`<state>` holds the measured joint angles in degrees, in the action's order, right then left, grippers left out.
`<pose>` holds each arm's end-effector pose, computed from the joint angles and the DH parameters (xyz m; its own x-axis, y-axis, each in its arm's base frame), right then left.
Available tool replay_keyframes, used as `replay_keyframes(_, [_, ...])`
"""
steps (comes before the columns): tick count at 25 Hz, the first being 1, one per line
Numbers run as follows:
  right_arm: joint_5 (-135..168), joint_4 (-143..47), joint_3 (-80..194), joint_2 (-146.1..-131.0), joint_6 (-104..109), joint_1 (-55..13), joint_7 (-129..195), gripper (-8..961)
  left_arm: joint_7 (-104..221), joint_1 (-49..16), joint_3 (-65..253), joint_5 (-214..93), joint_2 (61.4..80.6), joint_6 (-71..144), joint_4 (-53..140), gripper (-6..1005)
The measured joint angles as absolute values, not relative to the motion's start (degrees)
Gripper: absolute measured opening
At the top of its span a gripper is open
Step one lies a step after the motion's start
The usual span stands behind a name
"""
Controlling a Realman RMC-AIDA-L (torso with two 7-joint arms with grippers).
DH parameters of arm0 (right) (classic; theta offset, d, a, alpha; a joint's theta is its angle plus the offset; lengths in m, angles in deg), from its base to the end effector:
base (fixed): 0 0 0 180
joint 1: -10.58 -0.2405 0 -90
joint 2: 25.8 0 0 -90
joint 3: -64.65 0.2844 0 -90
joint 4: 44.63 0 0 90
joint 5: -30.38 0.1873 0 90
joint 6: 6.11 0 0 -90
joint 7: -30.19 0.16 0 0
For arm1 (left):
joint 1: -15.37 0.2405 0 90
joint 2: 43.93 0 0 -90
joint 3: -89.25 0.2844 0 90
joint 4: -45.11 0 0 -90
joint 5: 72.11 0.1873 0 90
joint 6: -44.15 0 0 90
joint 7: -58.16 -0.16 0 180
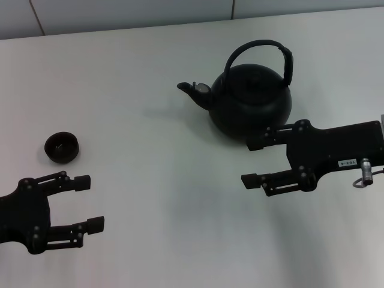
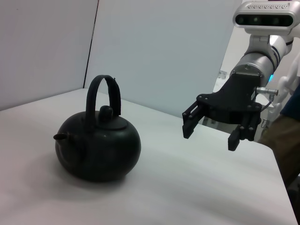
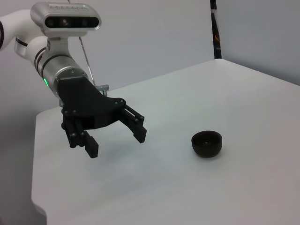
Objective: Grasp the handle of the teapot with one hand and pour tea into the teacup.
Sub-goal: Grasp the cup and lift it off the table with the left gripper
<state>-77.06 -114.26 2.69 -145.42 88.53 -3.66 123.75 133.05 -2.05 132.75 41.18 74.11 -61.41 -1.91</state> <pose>0.2478 0.2704 -0.0089 0.8933 -0.2749 -0.3556 -0.3335 -0.9357 -0.1146 -0.2931 0.2458 -0.0054 0.8221 0.3006 0.4836 0.3625 -0.9312 -0.0374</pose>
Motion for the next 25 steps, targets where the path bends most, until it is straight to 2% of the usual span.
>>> replay_keyframes(17, [-76.8, -114.1, 2.7, -145.49, 88.4, -3.8, 123.5, 751, 132.5, -2.0, 132.4, 40.9, 74.24, -59.7, -1.9, 842])
replay_keyframes(25, [-75.3, -113.9, 2.7, -145.53, 86.8, -3.9, 122.5, 751, 132.4, -3.4, 132.1, 35.9, 74.64, -46.2, 3.4, 838])
